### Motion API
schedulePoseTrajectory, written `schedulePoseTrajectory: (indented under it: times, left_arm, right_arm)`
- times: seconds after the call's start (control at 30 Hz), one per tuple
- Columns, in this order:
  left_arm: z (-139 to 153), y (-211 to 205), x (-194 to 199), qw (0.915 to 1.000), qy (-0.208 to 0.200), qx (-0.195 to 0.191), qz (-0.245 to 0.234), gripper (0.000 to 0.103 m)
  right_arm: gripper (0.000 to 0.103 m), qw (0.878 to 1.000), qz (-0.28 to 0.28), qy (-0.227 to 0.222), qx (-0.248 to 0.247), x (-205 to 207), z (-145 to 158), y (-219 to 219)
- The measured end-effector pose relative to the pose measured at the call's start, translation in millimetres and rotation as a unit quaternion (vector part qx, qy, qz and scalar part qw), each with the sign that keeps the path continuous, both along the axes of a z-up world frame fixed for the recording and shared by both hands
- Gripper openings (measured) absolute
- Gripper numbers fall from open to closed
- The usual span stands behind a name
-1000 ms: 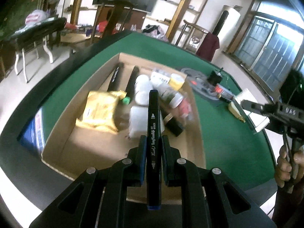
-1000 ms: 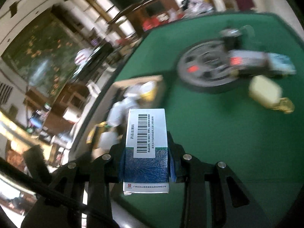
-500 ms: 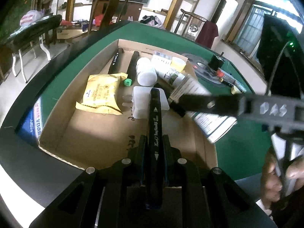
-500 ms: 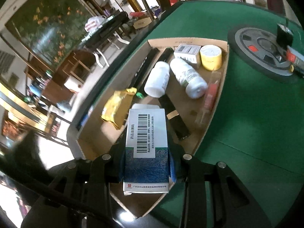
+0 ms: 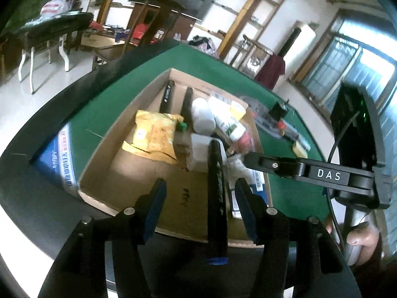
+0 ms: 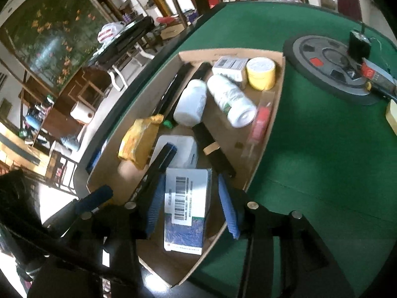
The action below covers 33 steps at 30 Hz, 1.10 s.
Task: Organize objects
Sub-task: 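Carry the marker and medicine box over the tray with both tools, then lower the marker and box into the tray and open both tools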
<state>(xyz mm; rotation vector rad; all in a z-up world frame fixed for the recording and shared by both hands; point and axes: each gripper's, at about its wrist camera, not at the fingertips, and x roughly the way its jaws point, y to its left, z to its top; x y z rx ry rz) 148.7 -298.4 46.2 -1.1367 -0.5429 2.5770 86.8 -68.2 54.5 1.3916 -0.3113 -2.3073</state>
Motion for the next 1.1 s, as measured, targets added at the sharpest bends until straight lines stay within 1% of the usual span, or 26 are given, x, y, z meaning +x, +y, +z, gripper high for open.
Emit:
schedulePoseTrajectory:
  times: [0.03, 0.1, 0.13, 0.17, 0.2, 0.27, 0.3, 0.37, 0.4, 0.5, 0.53, 0.67, 0.8, 0.87, 0.93, 1.03, 1.1]
  left_arm:
    - [1.3, -5.6, 0.5, 0.9999, 0.004, 0.01, 0.008, 0.051]
    - [4.7, -17.6, 2.1, 0.9992, 0.014, 0.028, 0.025, 0.052]
    - [6.4, -24.4, 3.4, 0.9985, 0.021, 0.036, 0.036, 0.053]
    - [7.9, -30.0, 5.1, 0.9977, 0.026, 0.043, 0.045, 0.054]
    - [9.5, -38.6, 6.9, 0.9964, 0.033, 0.053, 0.058, 0.054]
    - [11.1, -53.9, 10.4, 0.9932, 0.042, 0.072, 0.081, 0.055]
    - [10.9, -58.5, 11.7, 0.9919, 0.044, 0.078, 0.09, 0.057]
    - [9.4, -68.1, 12.4, 0.9895, 0.044, 0.087, 0.107, 0.061]
    - [7.2, -70.8, 11.3, 0.989, 0.04, 0.089, 0.111, 0.061]
    - [3.9, -67.5, 8.8, 0.9903, 0.037, 0.09, 0.1, 0.061]
    - [3.2, -65.3, 7.5, 0.9909, 0.037, 0.088, 0.095, 0.061]
    - [-1.5, -64.9, 3.7, 0.9911, 0.032, 0.095, 0.088, 0.061]
    - [-3.3, -72.2, 5.3, 0.9893, 0.031, 0.103, 0.098, 0.061]
    - [-2.2, -79.7, 7.9, 0.9872, 0.036, 0.109, 0.111, 0.061]
    - [-2.9, -84.1, 9.6, 0.9853, 0.04, 0.112, 0.123, 0.061]
    - [-3.8, -87.7, 9.5, 0.9836, 0.043, 0.111, 0.135, 0.061]
    - [-6.5, -86.8, 7.4, 0.9836, 0.038, 0.112, 0.136, 0.061]
  right_arm:
    - [0.042, 1.0, 0.0, 0.0, -0.011, -0.8, 1.8, 2.4]
    - [0.044, 0.998, 0.011, -0.009, -0.062, -4.1, 5.9, 5.6]
    - [0.049, 0.996, 0.02, -0.018, -0.09, -6.4, 7.1, 5.9]
    - [0.052, 0.99, 0.037, -0.037, -0.132, -10.7, 8.0, 3.2]
    - [0.052, 0.985, 0.047, -0.051, -0.155, -13.2, 7.4, 1.5]
    - [0.052, 0.975, 0.069, -0.081, -0.193, -18.1, 4.4, -7.3]
    - [0.052, 0.972, 0.078, -0.092, -0.202, -19.1, 2.6, -12.0]
    - [0.052, 0.97, 0.091, -0.105, -0.201, -18.8, -1.1, -22.8]
    - [0.052, 0.971, 0.093, -0.104, -0.192, -18.6, -2.2, -28.1]
    - [0.052, 0.98, 0.078, -0.092, -0.16, -21.7, -4.7, -33.7]
    - [0.052, 0.98, 0.075, -0.093, -0.161, -23.9, -6.1, -33.8]
    - [0.052, 0.972, 0.07, -0.126, -0.185, -37.1, -16.9, -35.3]
    - [0.052, 0.958, 0.085, -0.154, -0.227, -39.4, -26.6, -40.1]
    - [0.052, 0.961, 0.08, -0.139, -0.227, -38.3, -23.4, -39.9]
    - [0.052, 0.962, 0.094, -0.129, -0.223, -33.5, -18.7, -42.1]
    - [0.052, 0.958, 0.129, -0.133, -0.22, -22.7, -13.8, -53.4]
    - [0.052, 0.961, 0.141, -0.136, -0.195, -17.7, -17.1, -63.8]
